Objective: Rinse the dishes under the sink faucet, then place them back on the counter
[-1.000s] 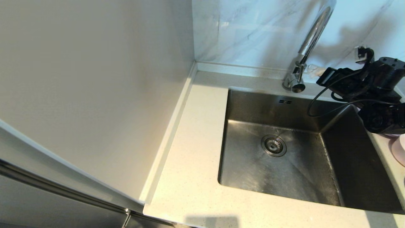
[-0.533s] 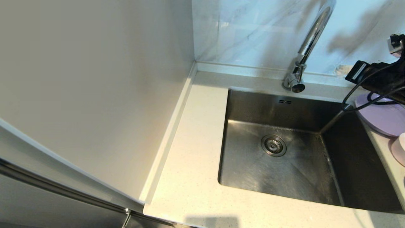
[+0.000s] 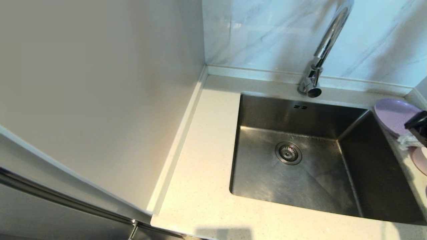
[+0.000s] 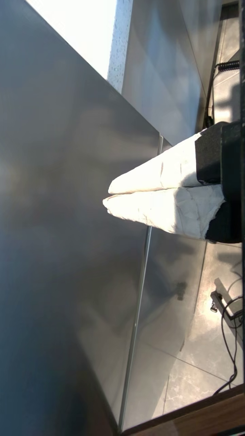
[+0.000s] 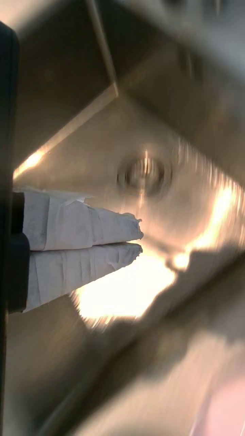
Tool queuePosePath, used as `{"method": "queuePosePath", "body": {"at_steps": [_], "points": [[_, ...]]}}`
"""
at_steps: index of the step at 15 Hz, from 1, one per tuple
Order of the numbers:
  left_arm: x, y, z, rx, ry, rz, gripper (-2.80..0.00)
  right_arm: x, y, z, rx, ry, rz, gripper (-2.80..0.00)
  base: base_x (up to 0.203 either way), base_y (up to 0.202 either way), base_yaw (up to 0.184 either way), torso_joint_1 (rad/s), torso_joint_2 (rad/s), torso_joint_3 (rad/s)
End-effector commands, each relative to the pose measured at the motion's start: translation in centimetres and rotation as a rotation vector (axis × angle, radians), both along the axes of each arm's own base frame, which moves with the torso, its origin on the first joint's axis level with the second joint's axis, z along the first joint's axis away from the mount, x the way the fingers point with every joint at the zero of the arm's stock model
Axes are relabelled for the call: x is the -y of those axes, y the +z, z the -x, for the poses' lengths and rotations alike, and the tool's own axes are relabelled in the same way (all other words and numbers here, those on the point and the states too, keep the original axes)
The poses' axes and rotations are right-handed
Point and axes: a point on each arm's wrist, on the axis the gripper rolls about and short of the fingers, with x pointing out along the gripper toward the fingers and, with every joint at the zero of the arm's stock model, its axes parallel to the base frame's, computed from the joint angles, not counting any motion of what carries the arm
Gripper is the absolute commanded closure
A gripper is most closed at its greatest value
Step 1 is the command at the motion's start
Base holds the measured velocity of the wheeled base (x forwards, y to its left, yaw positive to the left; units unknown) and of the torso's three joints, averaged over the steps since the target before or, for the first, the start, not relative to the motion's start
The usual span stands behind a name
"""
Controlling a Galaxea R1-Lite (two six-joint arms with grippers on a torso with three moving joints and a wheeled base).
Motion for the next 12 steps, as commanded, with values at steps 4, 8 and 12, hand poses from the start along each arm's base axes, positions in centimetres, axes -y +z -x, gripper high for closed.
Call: {"method": "queuePosePath", "body": {"at_steps": [4,8,12], "points": [[0.0,0.0,0.0,0.000,0.000,0.000,0.00,0.5,1.3,4.2,-0.130,0.016,0.531,0.00,0.000,0.000,0.000,0.000,0.00,0.000],[0.0,0.0,0.0,0.000,0.000,0.000,0.00,-1.1,6.8,6.3,0.106,0.052,0.927,0.00,0.000,0.000,0.000,0.000,0.00,0.000],[0.0,0.0,0.0,0.000,0.000,0.000,0.00,-5.3,9.0,9.9,0.347,0.214,0.983,0.00,0.000,0.000,0.000,0.000,0.00,0.000]]}}
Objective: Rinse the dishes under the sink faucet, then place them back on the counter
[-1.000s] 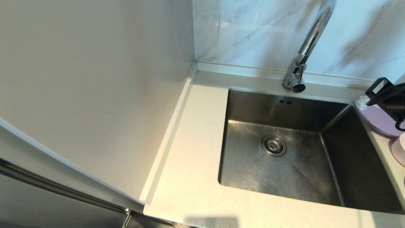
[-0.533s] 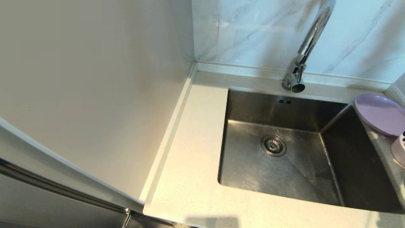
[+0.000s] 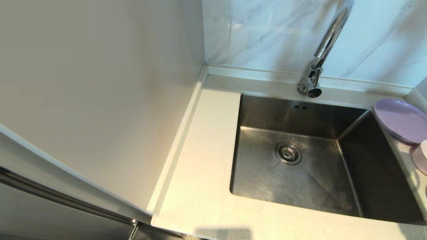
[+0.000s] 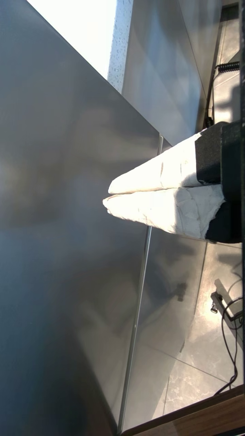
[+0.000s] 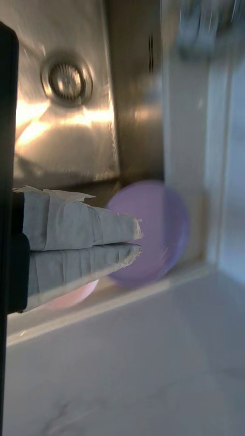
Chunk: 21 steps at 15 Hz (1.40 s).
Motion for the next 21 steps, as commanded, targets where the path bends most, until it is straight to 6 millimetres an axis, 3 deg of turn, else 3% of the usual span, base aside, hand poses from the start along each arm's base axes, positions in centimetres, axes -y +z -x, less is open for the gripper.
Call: {"method": "queuePosePath", "body": {"at_steps": [1,9,15,21], "points": [[0.0,0.0,0.0,0.000,0.001,0.000,0.00,-2.4,0.7,3.6,0.075,0.125,0.021,0.00,0.000,0.000,0.000,0.000,0.00,0.000],[0.0,0.0,0.0,0.000,0.001,0.000,0.00,-5.2,-3.4,12.6,0.154,0.282,0.039,0.00,0.000,0.000,0.000,0.000,0.00,0.000],[0.0,0.0,0.0,0.000,0.001,0.000,0.00,-5.6,-3.2,18.2,0.274,0.316,0.062,0.00,0.000,0.000,0.000,0.000,0.00,0.000],[0.0,0.0,0.0,0.000,-0.001,0.000,0.00,-5.9,-5.0,24.3,0.361,0.324,0.120,0.00,0.000,0.000,0.000,0.000,0.00,0.000]]}}
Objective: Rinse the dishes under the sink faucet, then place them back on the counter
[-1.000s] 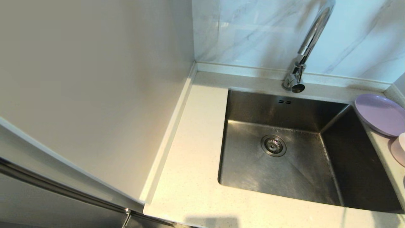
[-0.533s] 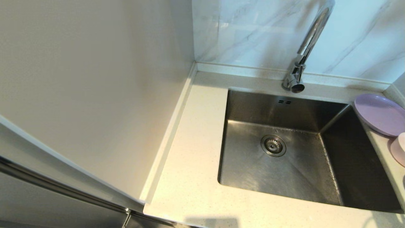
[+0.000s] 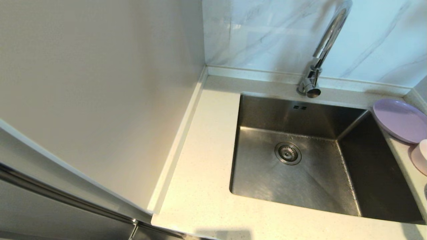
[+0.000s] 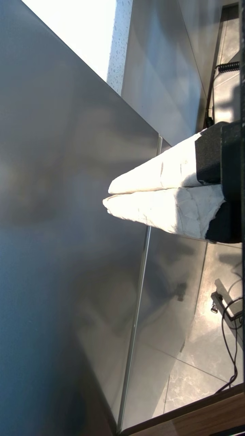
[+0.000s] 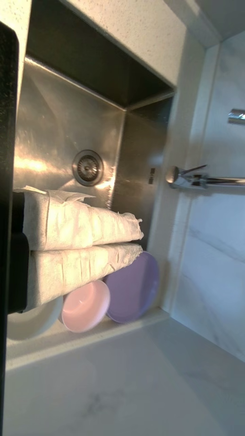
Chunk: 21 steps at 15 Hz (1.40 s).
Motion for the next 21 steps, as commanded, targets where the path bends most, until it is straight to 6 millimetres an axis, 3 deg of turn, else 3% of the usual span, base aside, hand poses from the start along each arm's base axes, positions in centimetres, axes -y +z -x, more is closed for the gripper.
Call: {"method": "queuePosePath", "body": {"at_steps": [1,7,11,15,18,21], "points": [[0.0,0.0,0.0,0.000,0.001,0.000,0.00,-0.1,-1.1,3.3,0.099,0.002,0.025,0.00,0.000,0.000,0.000,0.000,0.00,0.000],[0.0,0.0,0.0,0.000,-0.001,0.000,0.00,0.1,-3.4,6.0,0.119,0.023,0.039,0.00,0.000,0.000,0.000,0.000,0.00,0.000],[0.0,0.0,0.0,0.000,0.001,0.000,0.00,0.0,-7.1,7.9,0.083,0.059,0.062,0.00,0.000,0.000,0.000,0.000,0.00,0.000],[0.0,0.0,0.0,0.000,0.000,0.000,0.00,0.0,-9.3,6.0,-0.044,0.094,0.037,0.00,0.000,0.000,0.000,0.000,0.00,0.000],[0.0,0.0,0.0,0.000,0.000,0.000,0.00,0.0,-12.7,2.9,-0.142,0.112,0.034,0.00,0.000,0.000,0.000,0.000,0.00,0.000],[0.0,0.0,0.0,0.000,0.001,0.000,0.00,-0.1,-16.4,-0.1,-0.117,0.154,0.061,0.00,0.000,0.000,0.000,0.000,0.00,0.000]]}}
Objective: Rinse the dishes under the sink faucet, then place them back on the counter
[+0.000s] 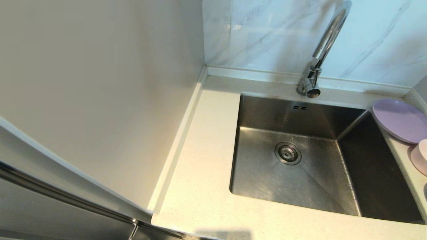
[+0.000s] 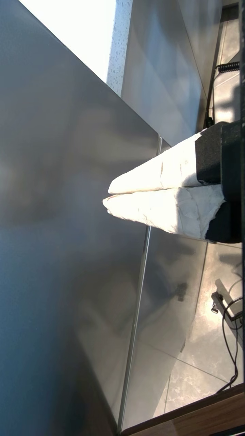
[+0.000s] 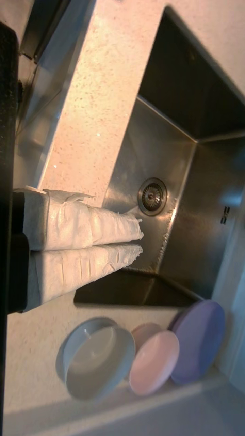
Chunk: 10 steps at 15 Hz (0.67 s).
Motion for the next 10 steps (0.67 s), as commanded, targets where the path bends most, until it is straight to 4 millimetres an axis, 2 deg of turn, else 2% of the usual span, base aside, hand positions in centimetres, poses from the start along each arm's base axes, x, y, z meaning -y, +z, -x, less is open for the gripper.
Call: {"method": "queuePosePath", "body": {"at_steps": [1,2,5,10], "points": [[0.0,0.0,0.0,0.000,0.001,0.000,0.00,0.0,-2.8,-1.9,0.015,0.013,0.011,0.00,0.000,0.000,0.000,0.000,0.00,0.000],[0.0,0.0,0.0,0.000,0.001,0.000,0.00,0.0,-3.7,-2.3,0.015,0.018,0.013,0.00,0.000,0.000,0.000,0.000,0.00,0.000],[0.0,0.0,0.0,0.000,0.001,0.000,0.00,-0.1,-3.9,-2.4,0.014,0.029,-0.002,0.00,0.000,0.000,0.000,0.000,0.00,0.000],[0.0,0.0,0.0,0.000,-0.001,0.000,0.00,-0.1,-4.9,-2.4,-0.081,0.029,-0.035,0.00,0.000,0.000,0.000,0.000,0.00,0.000]]}}
